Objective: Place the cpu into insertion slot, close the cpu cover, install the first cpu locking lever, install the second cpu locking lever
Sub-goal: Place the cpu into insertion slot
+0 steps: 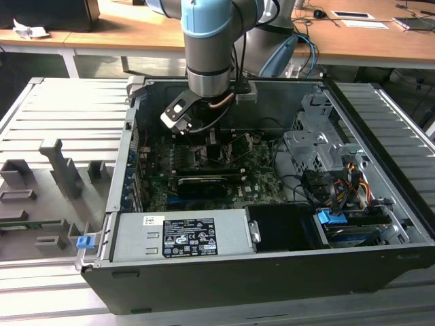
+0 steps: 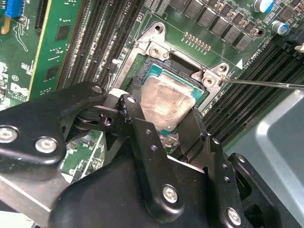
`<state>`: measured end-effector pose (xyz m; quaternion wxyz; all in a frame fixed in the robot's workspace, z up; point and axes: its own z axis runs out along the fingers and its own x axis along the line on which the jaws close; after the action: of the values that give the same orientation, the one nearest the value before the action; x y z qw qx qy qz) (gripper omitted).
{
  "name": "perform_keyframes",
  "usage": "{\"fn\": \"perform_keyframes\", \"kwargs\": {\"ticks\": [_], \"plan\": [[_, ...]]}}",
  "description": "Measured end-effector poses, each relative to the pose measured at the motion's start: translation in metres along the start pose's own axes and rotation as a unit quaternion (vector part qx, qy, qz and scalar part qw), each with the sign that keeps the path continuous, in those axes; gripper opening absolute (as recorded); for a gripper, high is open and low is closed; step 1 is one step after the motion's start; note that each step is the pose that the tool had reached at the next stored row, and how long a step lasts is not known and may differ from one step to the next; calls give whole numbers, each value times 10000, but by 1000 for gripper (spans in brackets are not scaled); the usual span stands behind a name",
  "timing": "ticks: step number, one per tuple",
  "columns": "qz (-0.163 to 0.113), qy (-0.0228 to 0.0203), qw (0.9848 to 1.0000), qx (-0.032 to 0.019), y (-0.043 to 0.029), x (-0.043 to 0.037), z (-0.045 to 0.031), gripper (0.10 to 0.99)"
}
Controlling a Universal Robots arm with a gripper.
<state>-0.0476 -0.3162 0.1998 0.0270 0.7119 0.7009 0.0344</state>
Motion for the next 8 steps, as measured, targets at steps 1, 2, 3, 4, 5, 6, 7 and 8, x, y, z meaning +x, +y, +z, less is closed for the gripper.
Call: {"fn": "perform_keyframes", "kwargs": {"ticks": [1,2,3,4,5,6,7,8], "plan": [[0,-1,10000,0,-1,1,10,541],[1,-3,10000,1,-2,0,14,541],[1,-1,10000,0,-2,1,16,541],[1,-1,10000,0,-2,1,16,541],[1,-1,10000,0,-2,1,16,541],[1,2,10000,-1,-1,2,17,541],[1,0,10000,-1,-1,2,17,553],[1,-1,10000,0,-1,1,16,616]]}}
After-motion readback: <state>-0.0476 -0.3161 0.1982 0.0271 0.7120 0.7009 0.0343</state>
